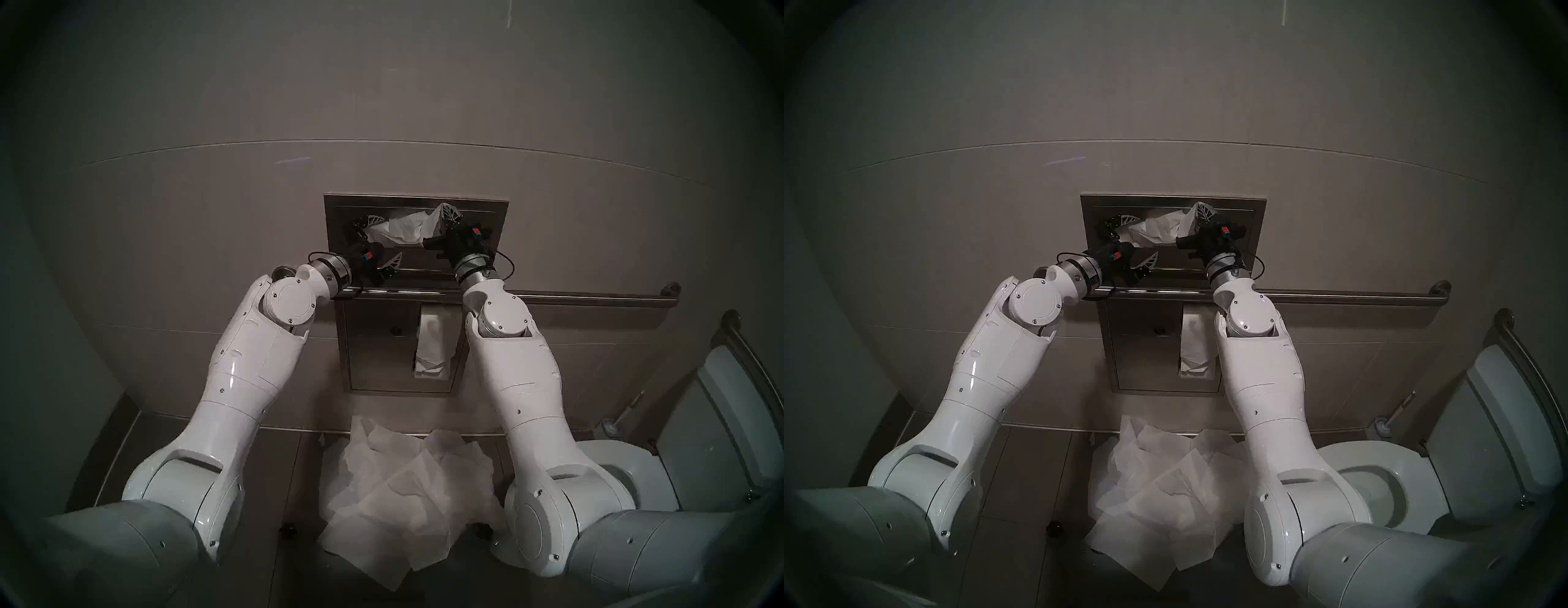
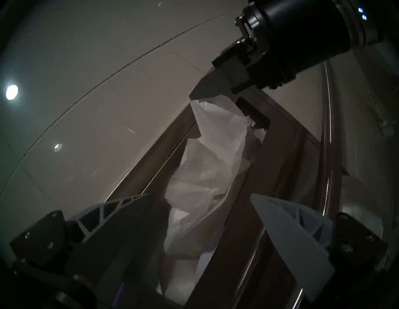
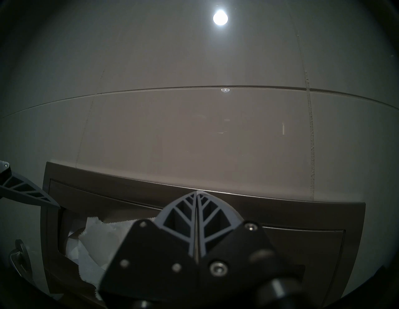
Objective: Take out a toilet seat cover
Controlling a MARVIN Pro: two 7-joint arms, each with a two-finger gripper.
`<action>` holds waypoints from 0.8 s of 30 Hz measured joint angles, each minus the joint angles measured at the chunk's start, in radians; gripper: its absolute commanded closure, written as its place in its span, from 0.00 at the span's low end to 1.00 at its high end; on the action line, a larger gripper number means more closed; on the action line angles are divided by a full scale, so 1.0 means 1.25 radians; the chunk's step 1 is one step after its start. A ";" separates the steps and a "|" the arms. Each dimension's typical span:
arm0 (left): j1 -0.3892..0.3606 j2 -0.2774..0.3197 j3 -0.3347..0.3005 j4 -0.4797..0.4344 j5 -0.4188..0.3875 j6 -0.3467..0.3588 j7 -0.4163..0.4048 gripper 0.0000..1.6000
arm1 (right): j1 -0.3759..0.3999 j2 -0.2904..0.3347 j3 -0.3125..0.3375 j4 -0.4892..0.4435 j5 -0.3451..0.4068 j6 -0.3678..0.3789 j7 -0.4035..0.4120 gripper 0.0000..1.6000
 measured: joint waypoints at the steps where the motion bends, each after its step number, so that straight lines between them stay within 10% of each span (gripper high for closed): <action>1: -0.006 -0.002 0.000 0.014 0.004 -0.007 0.000 0.00 | 0.000 0.000 0.000 0.000 0.000 0.000 0.000 1.00; 9: -0.043 -0.013 0.002 0.092 0.023 -0.047 -0.004 0.09 | 0.000 0.000 -0.001 0.000 0.000 0.000 0.000 1.00; 12: -0.056 -0.017 0.002 0.115 0.029 -0.062 -0.004 0.48 | 0.000 0.000 -0.001 0.000 0.001 0.000 -0.001 1.00; 16: -0.073 -0.023 0.002 0.146 0.034 -0.079 -0.004 0.57 | 0.000 0.001 -0.001 0.000 0.001 0.000 -0.001 1.00; 18: -0.082 -0.026 0.002 0.160 0.034 -0.089 -0.004 0.55 | 0.000 0.001 -0.001 0.000 0.001 0.000 -0.001 1.00; 21: -0.094 -0.029 0.002 0.177 0.034 -0.104 -0.004 0.12 | 0.000 0.001 -0.001 0.000 0.001 0.000 -0.001 1.00; 24: -0.107 -0.031 0.003 0.198 0.034 -0.120 -0.004 0.08 | 0.000 0.001 -0.001 0.000 0.001 0.000 -0.001 1.00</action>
